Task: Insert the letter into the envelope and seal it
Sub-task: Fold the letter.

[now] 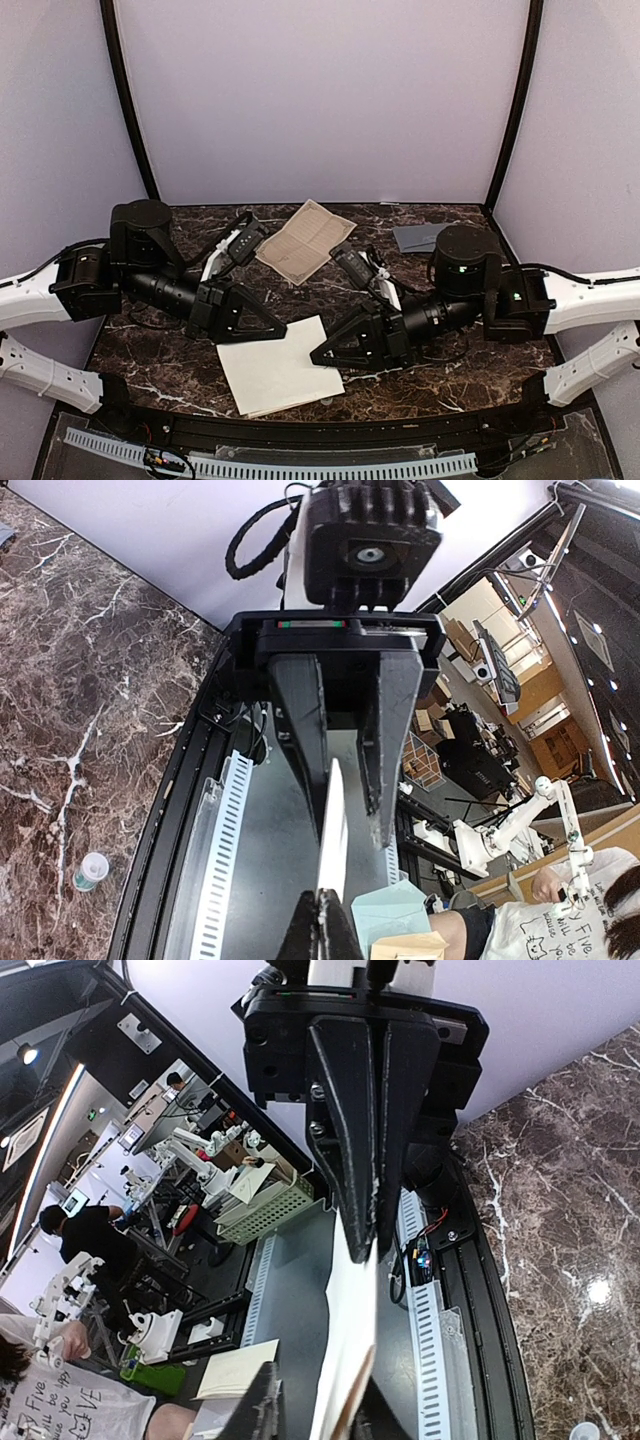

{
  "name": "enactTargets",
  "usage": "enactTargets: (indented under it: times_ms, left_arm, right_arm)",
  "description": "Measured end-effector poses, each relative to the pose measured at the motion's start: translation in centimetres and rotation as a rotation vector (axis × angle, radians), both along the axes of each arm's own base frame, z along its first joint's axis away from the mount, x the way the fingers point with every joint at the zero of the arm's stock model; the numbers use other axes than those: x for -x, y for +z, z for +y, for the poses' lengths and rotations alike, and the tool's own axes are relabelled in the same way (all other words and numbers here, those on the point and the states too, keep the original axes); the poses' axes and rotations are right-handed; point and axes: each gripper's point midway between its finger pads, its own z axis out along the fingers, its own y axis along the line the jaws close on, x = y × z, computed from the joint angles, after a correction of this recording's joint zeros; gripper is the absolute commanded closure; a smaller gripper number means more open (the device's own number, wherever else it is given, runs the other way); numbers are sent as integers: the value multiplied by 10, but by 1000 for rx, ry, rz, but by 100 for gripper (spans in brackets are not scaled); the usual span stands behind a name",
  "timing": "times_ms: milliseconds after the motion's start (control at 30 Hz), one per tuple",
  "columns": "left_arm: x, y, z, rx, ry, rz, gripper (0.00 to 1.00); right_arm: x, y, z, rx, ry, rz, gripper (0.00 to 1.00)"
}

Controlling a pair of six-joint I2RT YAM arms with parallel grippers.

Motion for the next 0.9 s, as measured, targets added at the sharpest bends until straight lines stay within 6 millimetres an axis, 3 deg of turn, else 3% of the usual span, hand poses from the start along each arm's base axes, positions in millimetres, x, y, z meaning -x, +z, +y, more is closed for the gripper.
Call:
enactTargets:
  times_ms: [100,133,167,267,333,400,567,733,900]
  left_arm:
    - [0,0,0,0,0,0,100]
    - [0,0,0,0,0,0,98]
    - [0,0,0,0,0,0,94]
    - [0,0,0,2,1,-3,59]
    - [-1,1,0,2,5,-2,48]
    - [-1,1,0,3,7,0,45]
    - [-2,1,3,6,20,3,50]
    - [-3,9,11,30,55,-19,63]
    - [-4,17,18,56,78,-38,66]
  right_arm:
    - [0,-3,2,7,0,7,100]
    - [-1,-3,2,5,0,3,100]
    - [-1,-4,3,8,-5,7,100]
    - [-6,-6,4,16,-31,9,100]
    - [-11,-9,4,21,-64,11,100]
    - [-14,-13,3,27,-88,15,100]
    - [-19,-17,-3,31,-131,21,100]
    - [-21,-7,-8,5,-150,17,100]
    - [-22,-3,-10,-6,-157,14,100]
